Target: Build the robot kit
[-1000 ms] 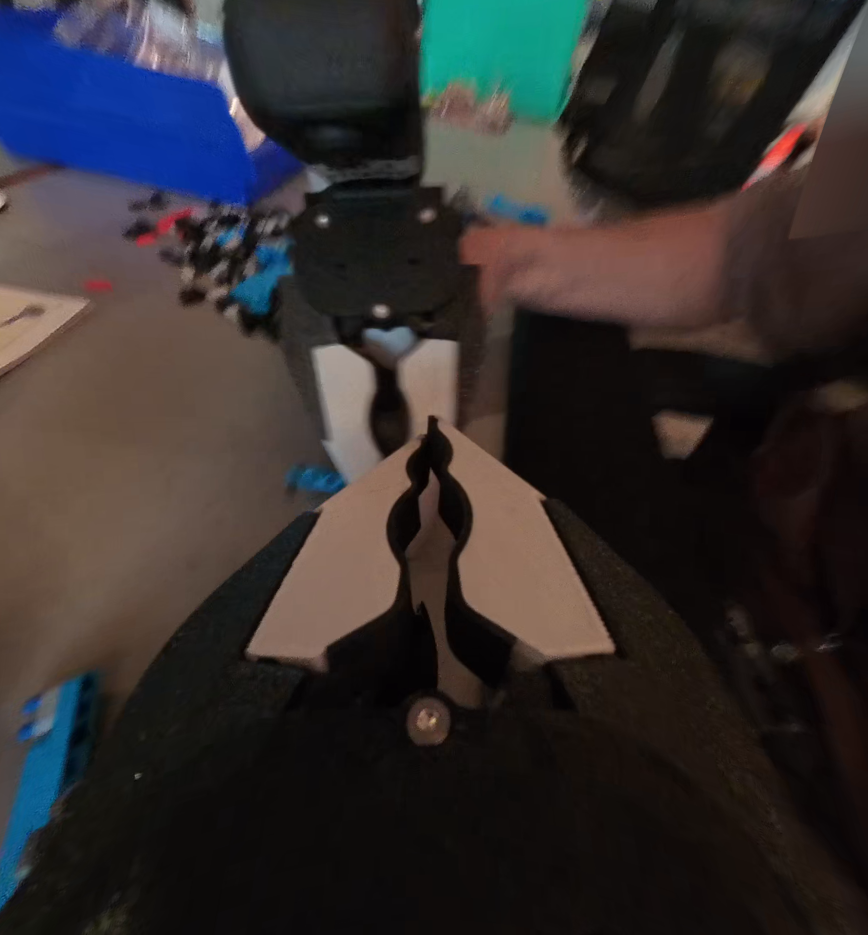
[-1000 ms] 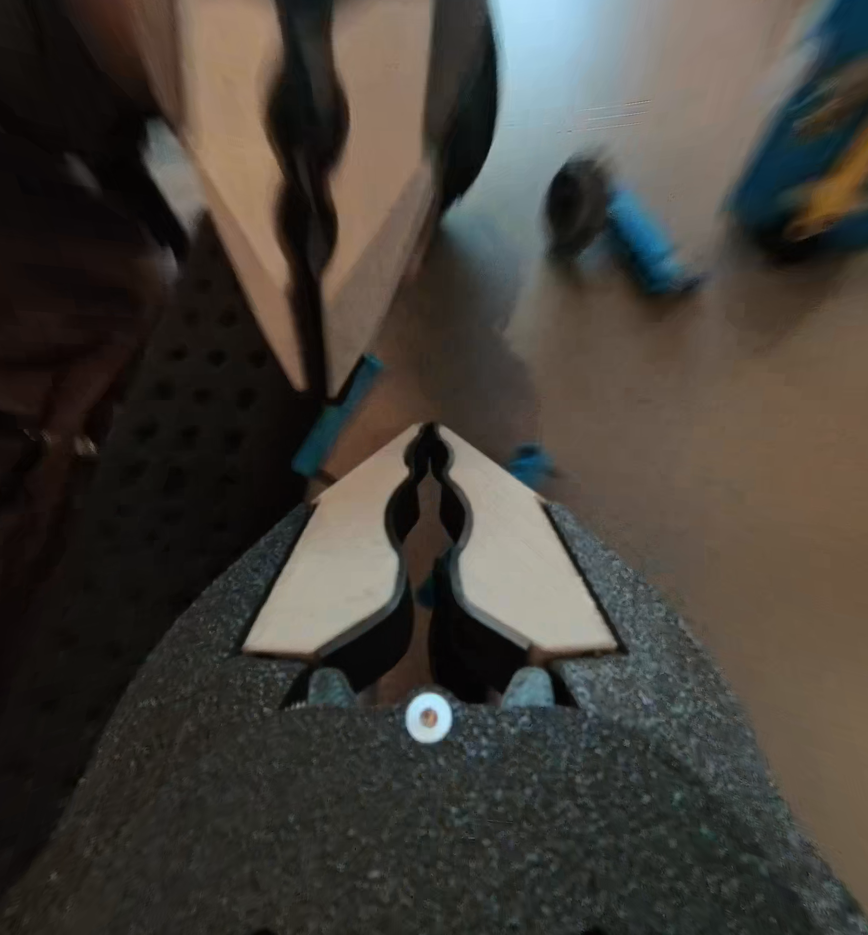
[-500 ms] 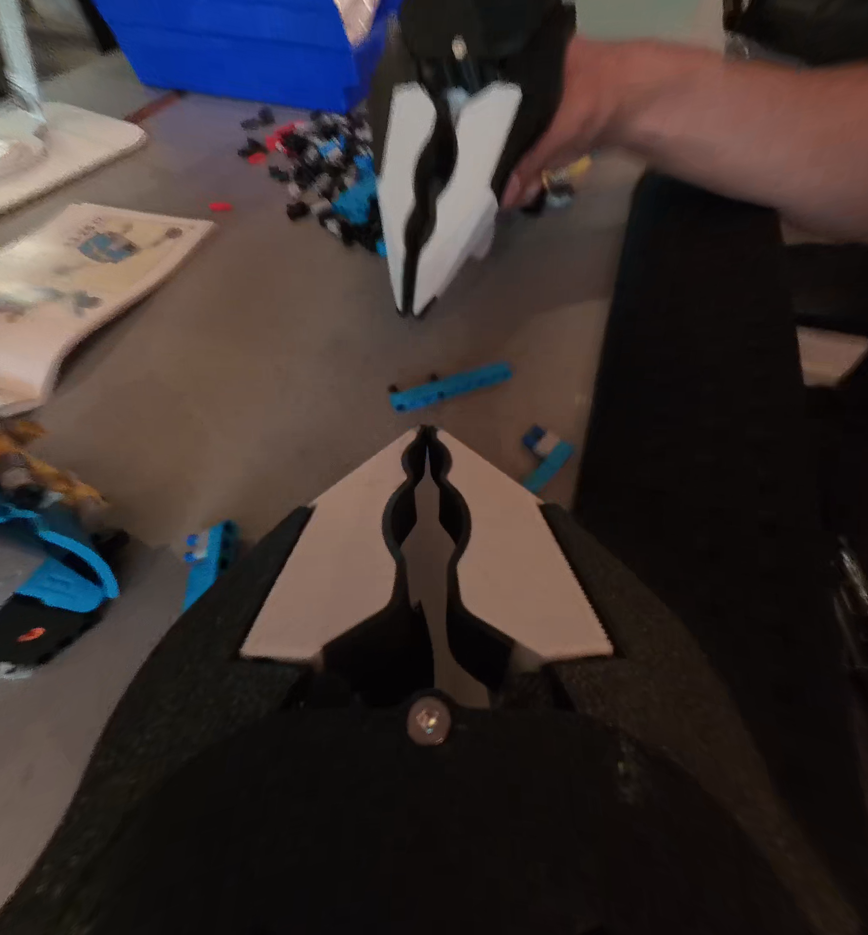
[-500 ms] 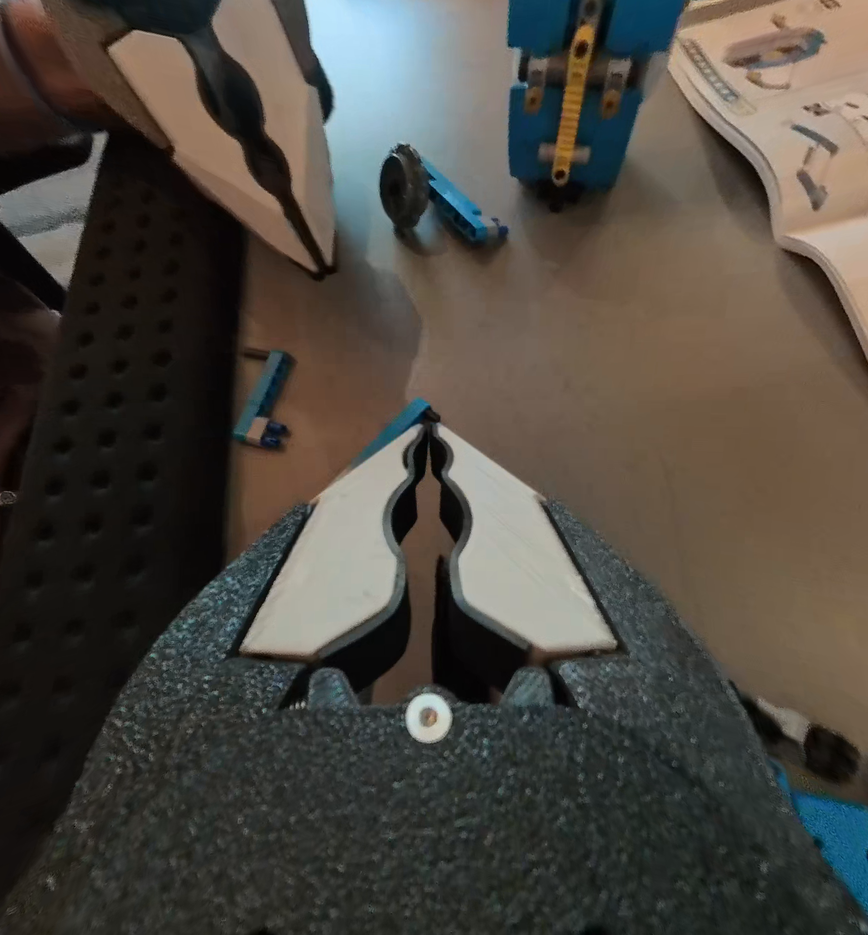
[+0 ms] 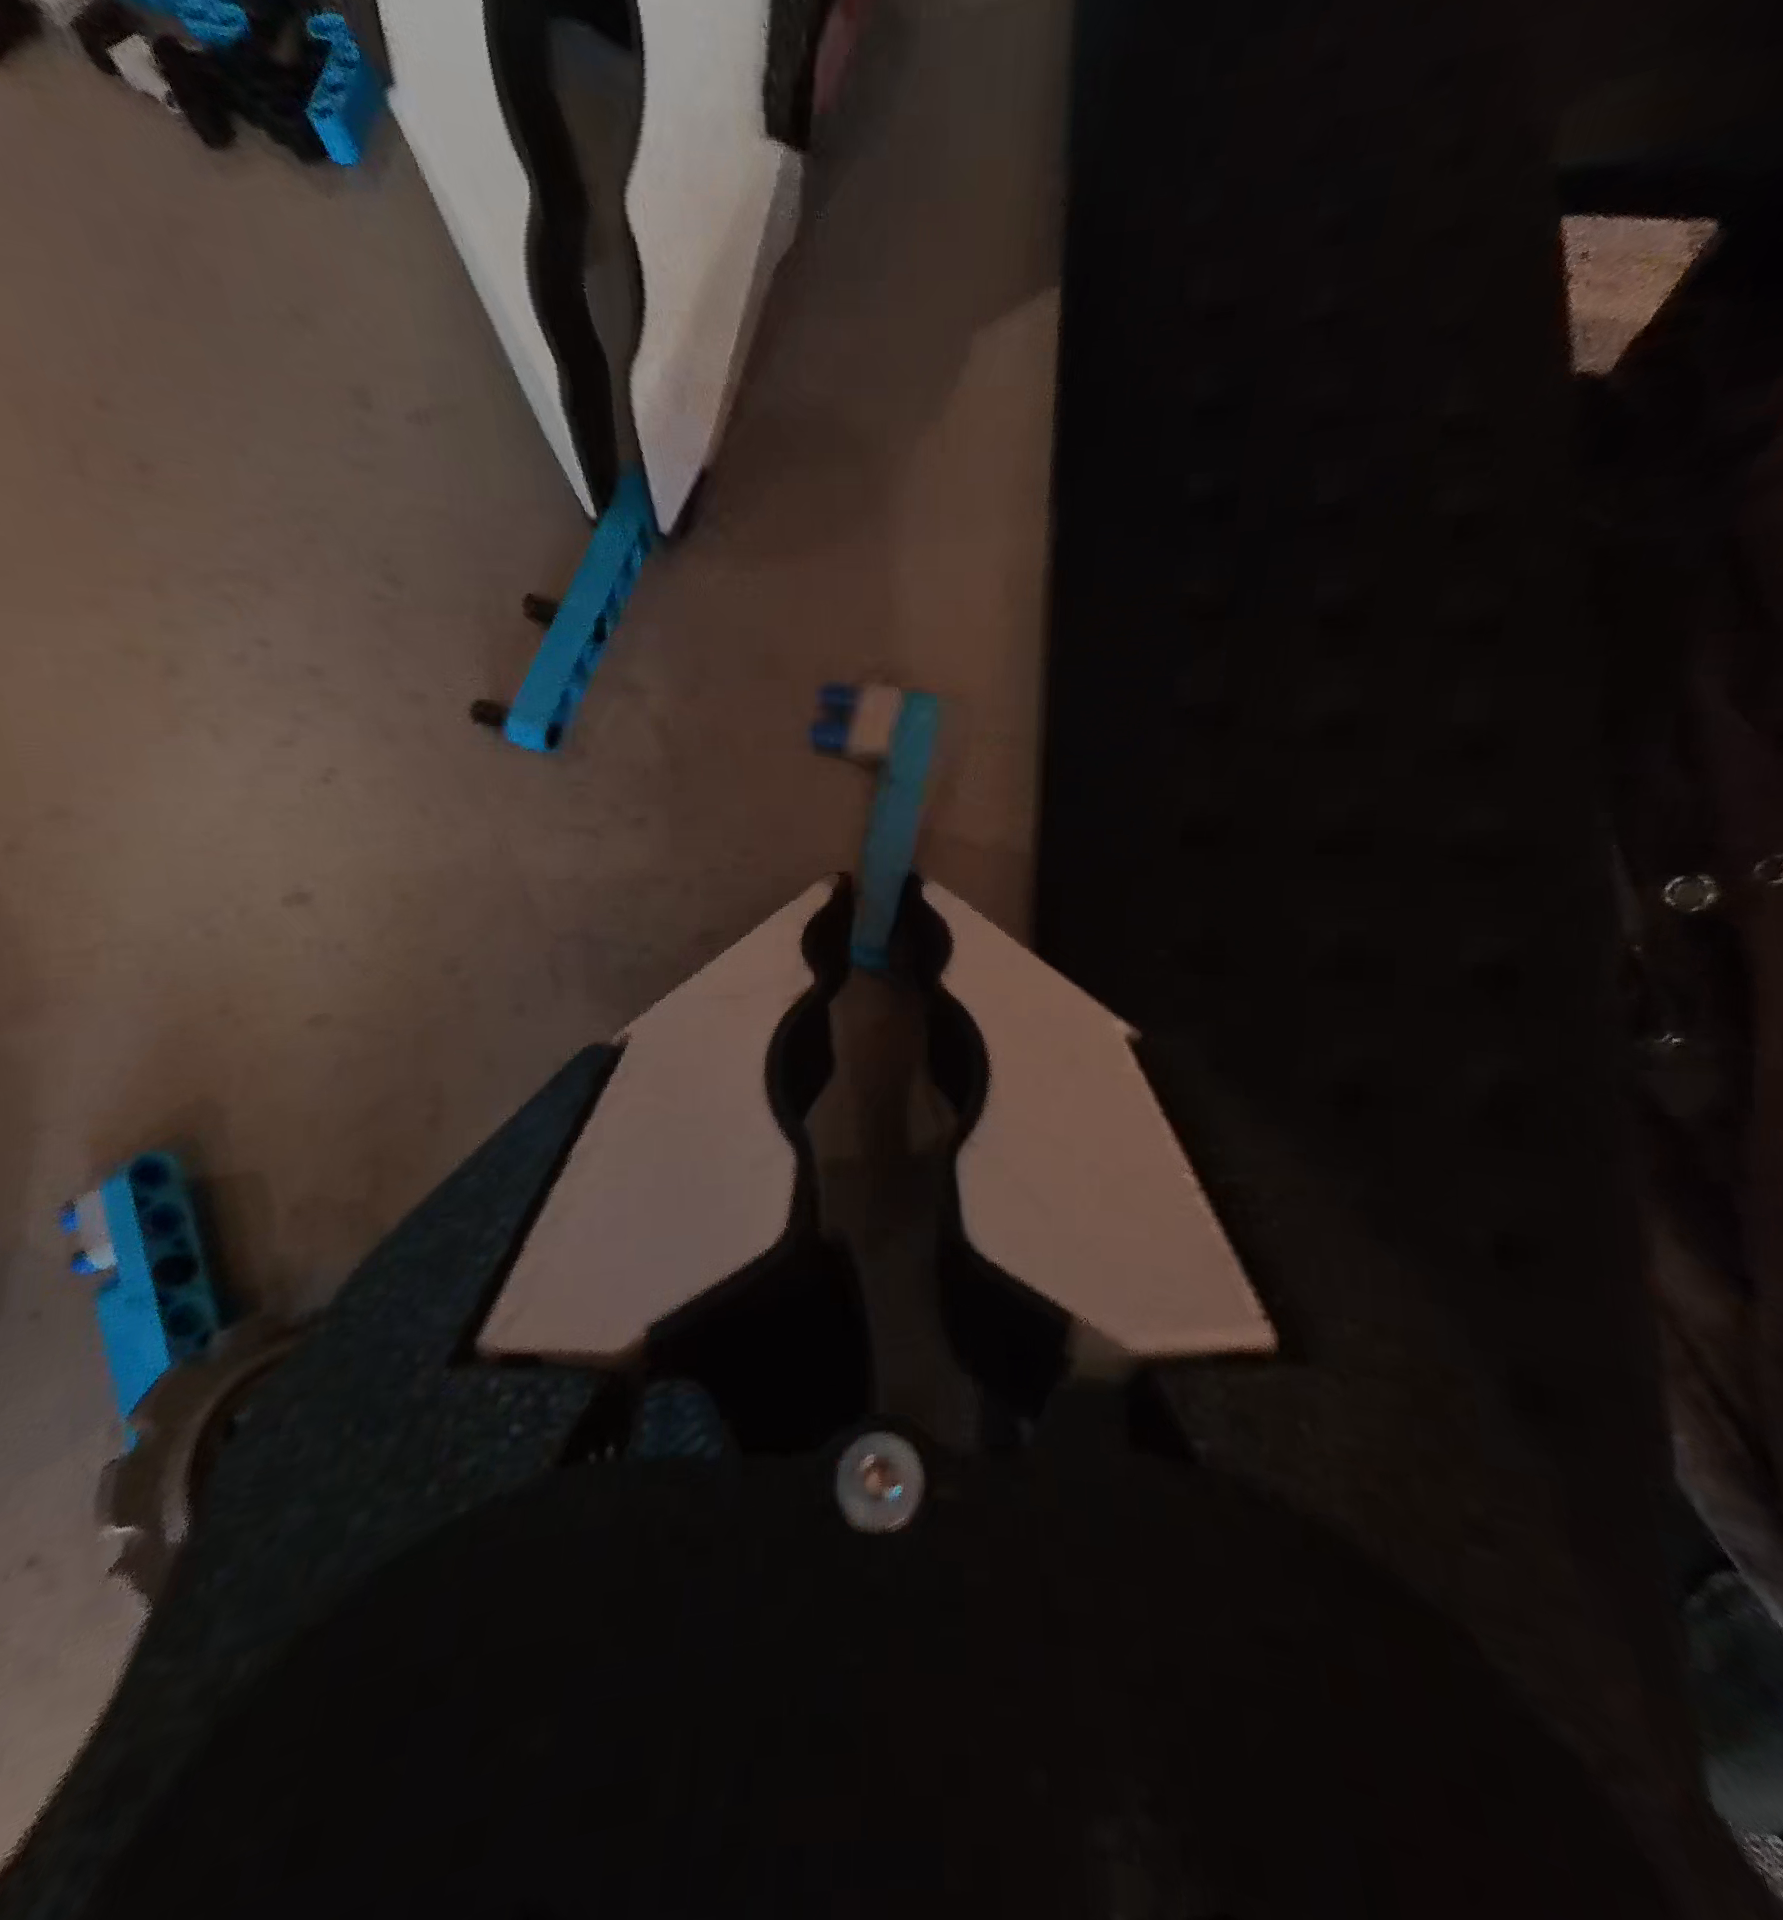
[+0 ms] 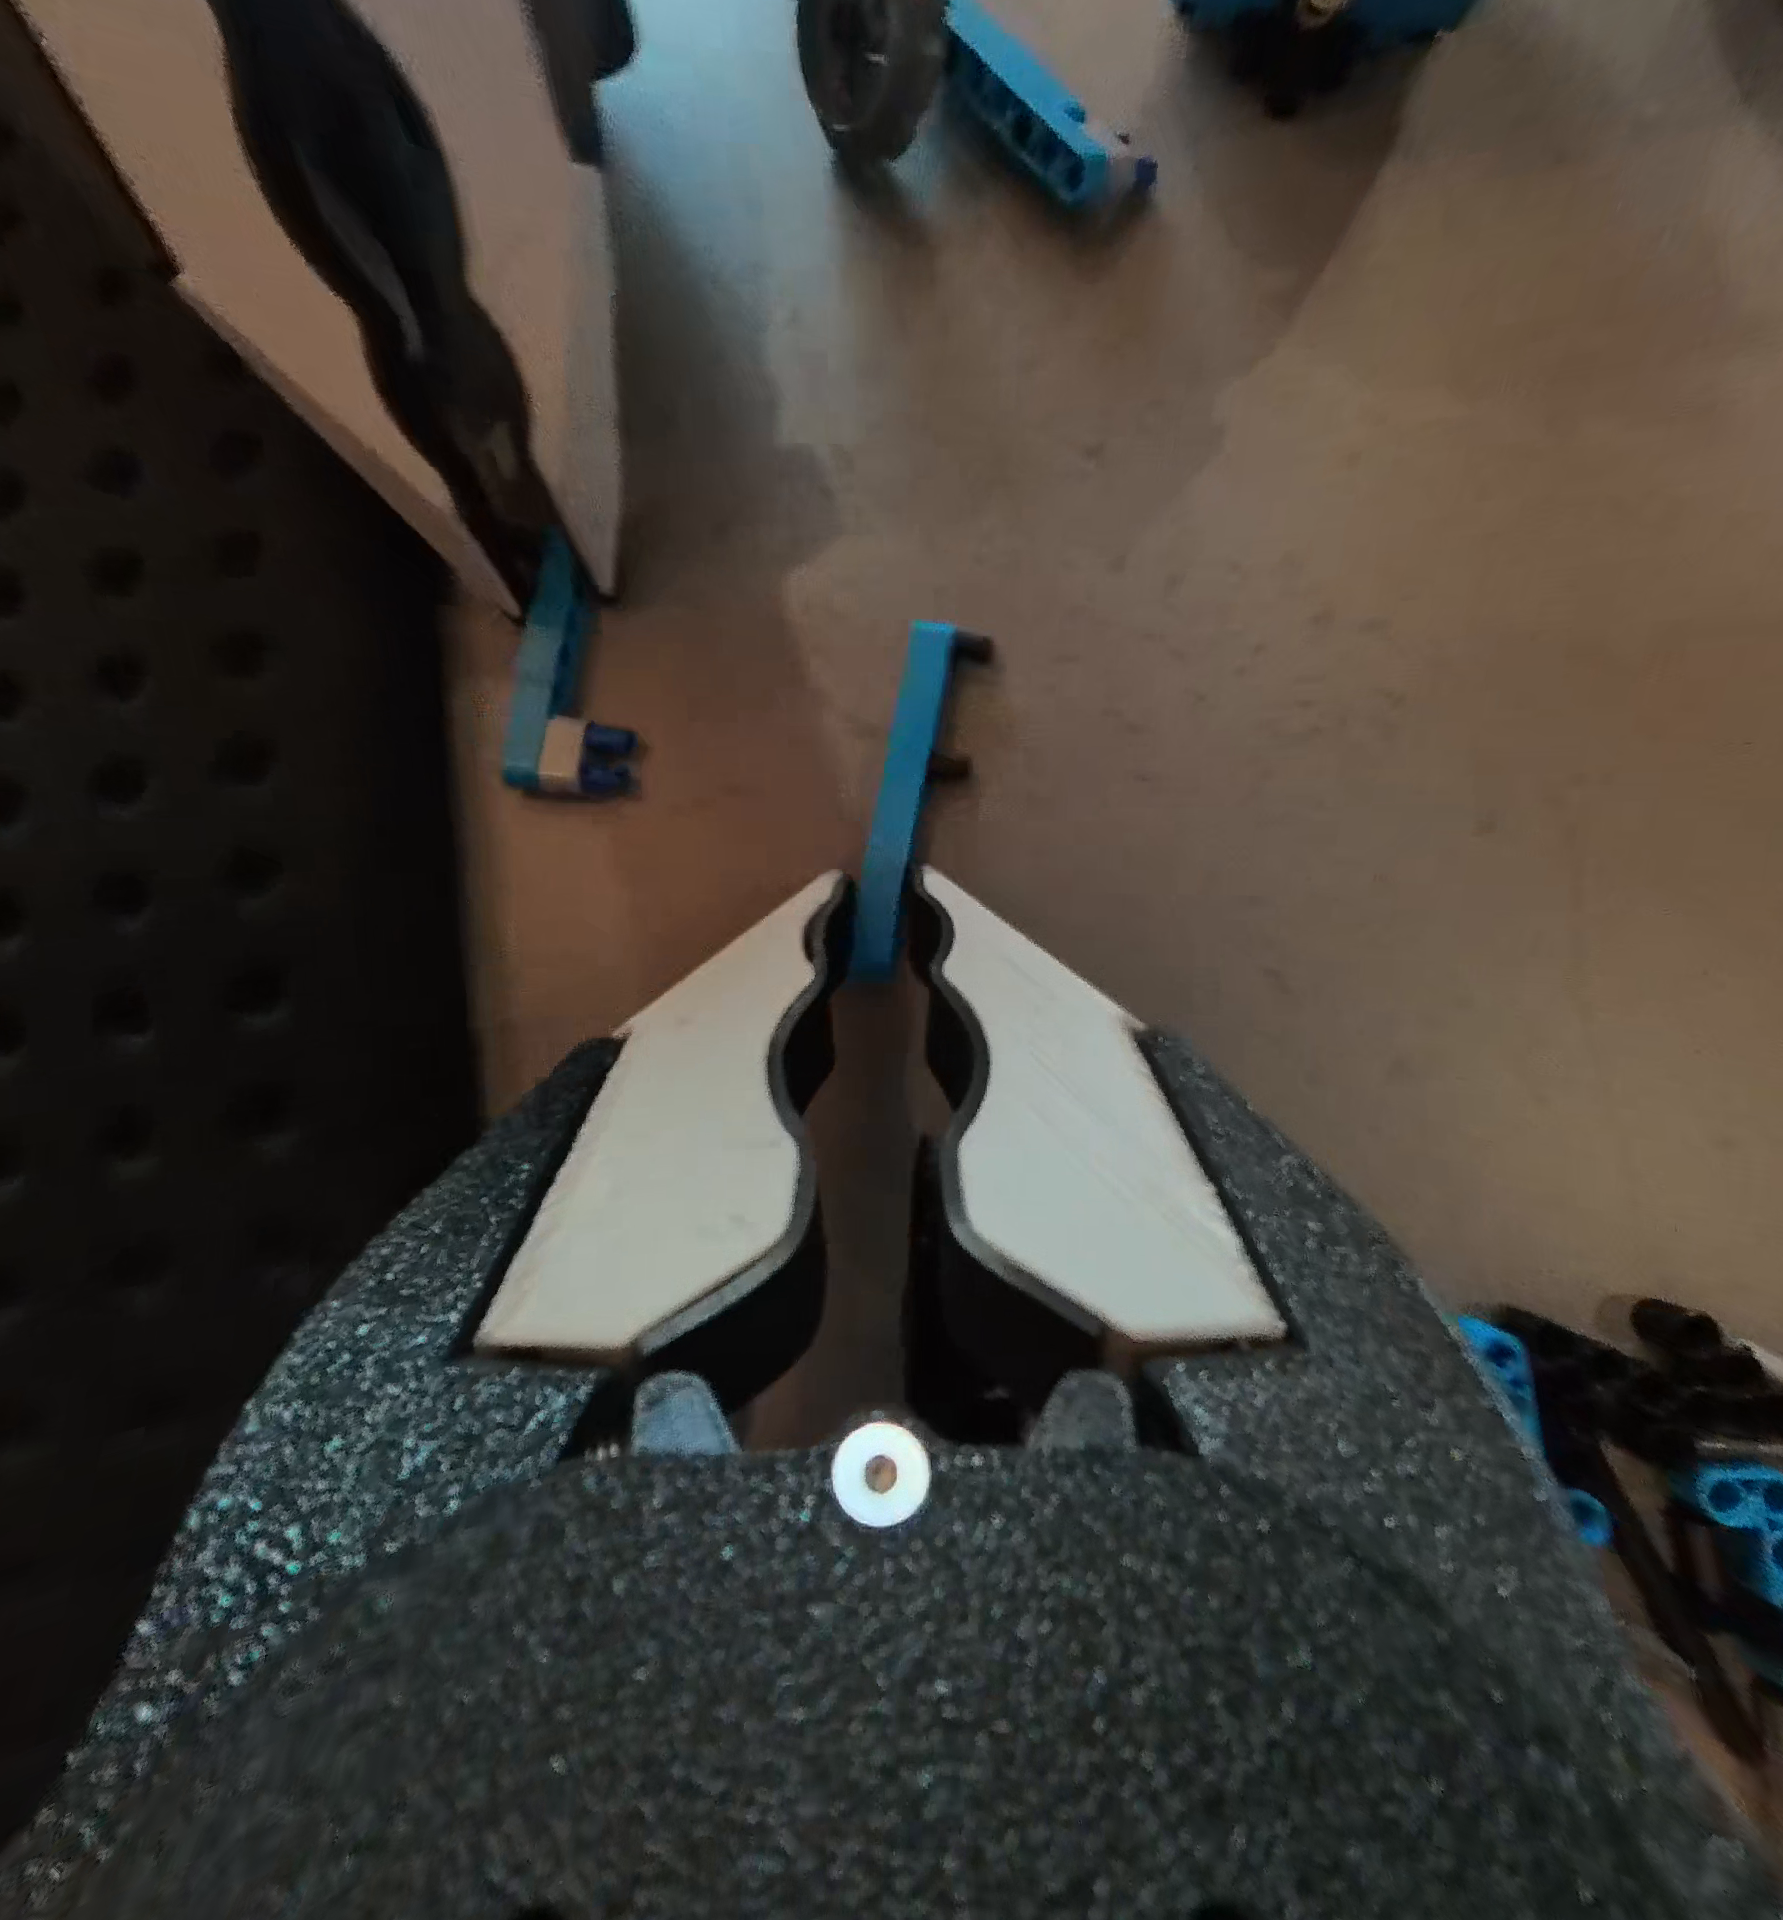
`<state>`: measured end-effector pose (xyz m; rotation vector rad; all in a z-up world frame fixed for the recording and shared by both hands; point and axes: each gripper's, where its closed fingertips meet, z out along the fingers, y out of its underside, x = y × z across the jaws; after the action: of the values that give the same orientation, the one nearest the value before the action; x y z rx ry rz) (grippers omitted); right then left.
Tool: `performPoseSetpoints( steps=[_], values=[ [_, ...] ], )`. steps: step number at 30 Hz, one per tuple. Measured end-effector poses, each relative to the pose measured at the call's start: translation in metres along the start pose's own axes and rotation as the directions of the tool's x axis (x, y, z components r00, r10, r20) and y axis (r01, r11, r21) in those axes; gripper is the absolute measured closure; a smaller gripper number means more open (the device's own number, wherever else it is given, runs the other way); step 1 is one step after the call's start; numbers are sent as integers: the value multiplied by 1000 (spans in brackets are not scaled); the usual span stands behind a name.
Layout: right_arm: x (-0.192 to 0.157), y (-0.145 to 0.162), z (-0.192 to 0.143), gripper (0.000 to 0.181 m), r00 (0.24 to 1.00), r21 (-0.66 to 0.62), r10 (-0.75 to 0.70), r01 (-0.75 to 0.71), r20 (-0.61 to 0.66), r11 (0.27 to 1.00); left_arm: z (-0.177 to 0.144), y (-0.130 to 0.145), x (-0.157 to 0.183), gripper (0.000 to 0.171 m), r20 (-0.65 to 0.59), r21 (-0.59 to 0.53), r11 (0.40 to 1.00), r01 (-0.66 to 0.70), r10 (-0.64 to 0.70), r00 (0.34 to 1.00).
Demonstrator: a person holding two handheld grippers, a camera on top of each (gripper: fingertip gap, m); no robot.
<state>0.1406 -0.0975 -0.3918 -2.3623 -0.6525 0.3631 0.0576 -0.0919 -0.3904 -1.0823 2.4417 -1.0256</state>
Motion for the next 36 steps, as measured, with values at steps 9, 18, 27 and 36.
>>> performPoseSetpoints(
  steps=[9,18,27,36],
  values=[
    [22,-1,-11,167,995,-17,-97,97,-33,995,-1,-1,-17,144,94,9,1000,6,-6,996],
    [80,-1,-28,163,971,-103,-15,-10,-237,995,-32,12,-54,141,302,26,997,72,-76,950],
    [66,-4,-5,139,994,-68,26,-34,-110,997,-26,24,-45,155,201,21,990,140,-142,969],
    [40,-44,24,143,996,65,6,-12,92,998,-31,20,-42,159,196,75,980,183,-194,961]
  ],
)
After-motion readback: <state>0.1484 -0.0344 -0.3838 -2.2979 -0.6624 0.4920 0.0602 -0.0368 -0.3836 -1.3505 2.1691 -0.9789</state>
